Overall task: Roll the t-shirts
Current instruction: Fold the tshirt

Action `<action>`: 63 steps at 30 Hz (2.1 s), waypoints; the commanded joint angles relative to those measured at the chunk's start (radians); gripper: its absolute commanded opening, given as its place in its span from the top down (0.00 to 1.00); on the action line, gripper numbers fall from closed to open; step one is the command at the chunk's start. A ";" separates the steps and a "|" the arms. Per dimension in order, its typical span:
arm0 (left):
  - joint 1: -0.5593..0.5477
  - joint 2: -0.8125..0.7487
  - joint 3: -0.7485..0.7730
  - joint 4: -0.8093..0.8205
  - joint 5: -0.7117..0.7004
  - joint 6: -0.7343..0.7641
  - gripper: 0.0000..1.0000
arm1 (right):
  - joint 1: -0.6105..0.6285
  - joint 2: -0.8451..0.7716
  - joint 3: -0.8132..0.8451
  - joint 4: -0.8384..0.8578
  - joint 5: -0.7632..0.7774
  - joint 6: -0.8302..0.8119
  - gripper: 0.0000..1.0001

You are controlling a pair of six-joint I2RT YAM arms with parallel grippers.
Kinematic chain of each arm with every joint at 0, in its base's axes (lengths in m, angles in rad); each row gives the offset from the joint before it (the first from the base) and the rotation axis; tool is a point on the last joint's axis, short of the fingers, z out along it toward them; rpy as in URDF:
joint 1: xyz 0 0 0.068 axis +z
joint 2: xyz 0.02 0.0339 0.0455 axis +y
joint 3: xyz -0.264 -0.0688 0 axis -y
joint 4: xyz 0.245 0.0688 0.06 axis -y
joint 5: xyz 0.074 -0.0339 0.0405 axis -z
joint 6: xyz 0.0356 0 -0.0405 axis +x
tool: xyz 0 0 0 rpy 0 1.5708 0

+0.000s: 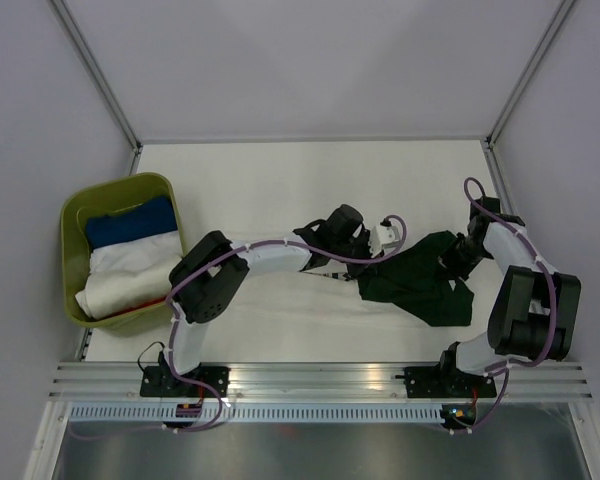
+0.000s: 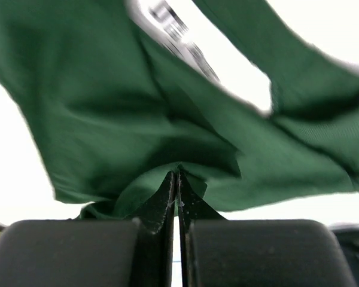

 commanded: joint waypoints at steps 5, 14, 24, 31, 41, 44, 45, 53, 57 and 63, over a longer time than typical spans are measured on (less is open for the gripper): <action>0.025 0.032 0.046 0.056 -0.136 -0.079 0.98 | -0.014 0.123 0.094 0.074 -0.034 -0.012 0.89; 0.031 0.038 0.038 0.053 -0.199 -0.088 0.96 | -0.046 0.143 0.163 0.063 0.031 -0.041 0.64; 0.039 0.034 0.069 -0.039 -0.331 -0.129 0.82 | -0.050 -0.030 0.045 0.017 0.041 -0.127 0.63; 0.037 -0.006 0.109 -0.125 -0.258 -0.134 0.57 | -0.050 -0.097 -0.096 0.051 -0.016 -0.132 0.57; -0.079 -0.130 -0.181 0.120 -0.176 0.492 0.41 | -0.050 -0.064 -0.156 0.126 -0.024 -0.129 0.54; -0.087 -0.120 -0.195 0.120 -0.167 0.555 0.40 | -0.050 -0.056 -0.170 0.143 -0.030 -0.125 0.54; -0.091 -0.120 -0.199 0.110 -0.159 0.570 0.39 | -0.050 -0.055 -0.173 0.146 -0.027 -0.125 0.55; -0.104 -0.089 -0.209 0.074 -0.165 0.627 0.38 | -0.050 -0.064 -0.170 0.143 -0.001 -0.130 0.67; -0.102 -0.110 -0.206 0.019 -0.092 0.654 0.38 | -0.050 -0.067 -0.164 0.141 0.008 -0.132 0.66; -0.113 -0.107 -0.198 0.024 -0.075 0.711 0.40 | -0.050 -0.055 -0.165 0.164 0.010 -0.125 0.63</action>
